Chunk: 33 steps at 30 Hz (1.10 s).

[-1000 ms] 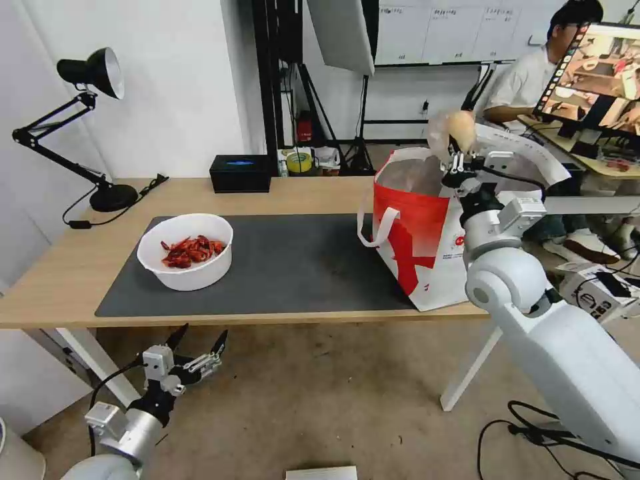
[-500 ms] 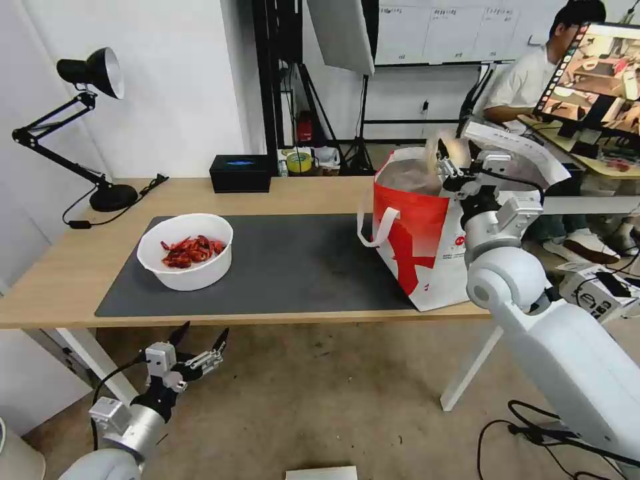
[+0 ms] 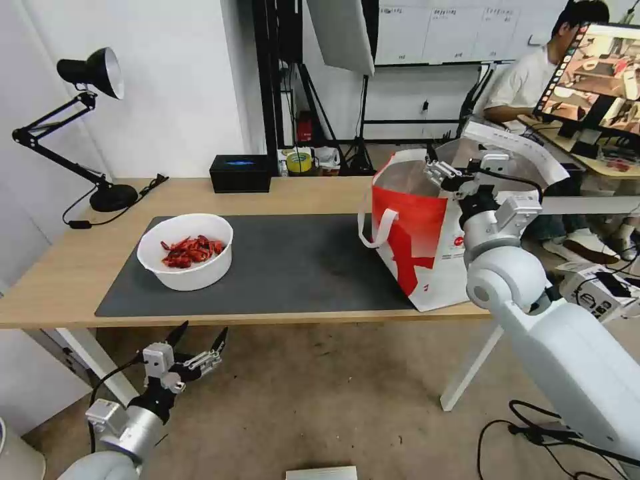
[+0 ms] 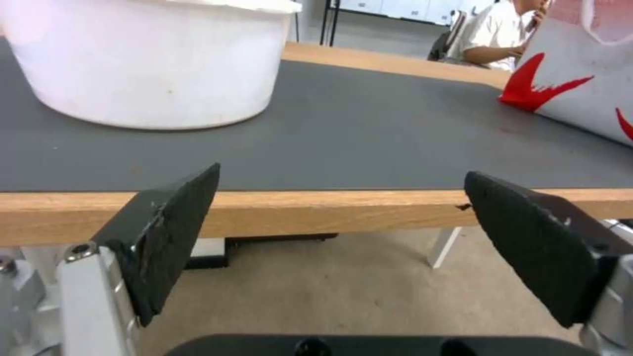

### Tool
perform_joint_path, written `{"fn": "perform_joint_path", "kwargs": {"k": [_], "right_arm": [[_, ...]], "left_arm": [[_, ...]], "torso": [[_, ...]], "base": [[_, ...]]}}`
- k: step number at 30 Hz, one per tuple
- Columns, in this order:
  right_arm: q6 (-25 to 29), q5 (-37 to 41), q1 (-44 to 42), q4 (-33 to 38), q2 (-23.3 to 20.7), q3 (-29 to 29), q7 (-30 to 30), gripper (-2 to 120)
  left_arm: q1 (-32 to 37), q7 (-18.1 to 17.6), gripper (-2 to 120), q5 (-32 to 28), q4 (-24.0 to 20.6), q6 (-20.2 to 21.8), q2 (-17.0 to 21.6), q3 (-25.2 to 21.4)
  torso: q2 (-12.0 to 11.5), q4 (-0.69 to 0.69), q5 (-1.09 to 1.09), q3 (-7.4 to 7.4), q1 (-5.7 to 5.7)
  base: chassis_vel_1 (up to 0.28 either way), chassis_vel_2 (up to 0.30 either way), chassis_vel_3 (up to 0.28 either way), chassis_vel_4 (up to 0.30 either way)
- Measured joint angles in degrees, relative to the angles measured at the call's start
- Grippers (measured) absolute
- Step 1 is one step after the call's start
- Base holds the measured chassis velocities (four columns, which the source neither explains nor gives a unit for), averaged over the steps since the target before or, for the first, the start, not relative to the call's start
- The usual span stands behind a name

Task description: Pick up the trash from the table and place it into the takeout bag.

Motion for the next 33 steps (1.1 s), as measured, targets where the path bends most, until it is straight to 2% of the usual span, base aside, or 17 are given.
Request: {"fn": "perform_joint_path", "kwargs": {"k": [9, 16, 23, 33], "right_arm": [[-0.01, 1.6, -1.05, 2.35, -0.28, 0.05, -1.57, 100], [0.19, 3.22, -4.55, 7.61, -1.67, 0.35, -6.23, 100], [0.23, 3.02, -12.09, 14.85, -3.87, 1.93, -12.54, 100], [0.36, -2.5, -23.36, 20.25, -4.62, 3.58, -14.09, 100]], "left_arm": [[0.5, -0.21, 100, -0.25, -0.75, -0.01, 0.06, -1.04], [1.19, -0.2, 100, -0.58, -1.28, -0.07, 0.08, -2.27], [1.35, -0.01, 100, -0.59, -1.46, -0.12, -0.03, -2.42], [1.41, 0.16, 100, -0.42, -2.02, -0.2, -0.45, -2.3]], "torso": [[0.0, 0.0, 0.0, 0.0, 0.0], [0.0, 0.01, -0.01, 0.0, 0.0], [0.0, 0.0, 0.0, 0.0, 0.0], [0.01, 0.0, -0.01, -0.01, 0.0]], "base": [[0.0, 0.0, 0.0, 0.0], [0.0, 0.0, 0.0, 0.0], [0.0, 0.0, 0.0, 0.0], [0.0, 0.0, 0.0, 0.0]]}}
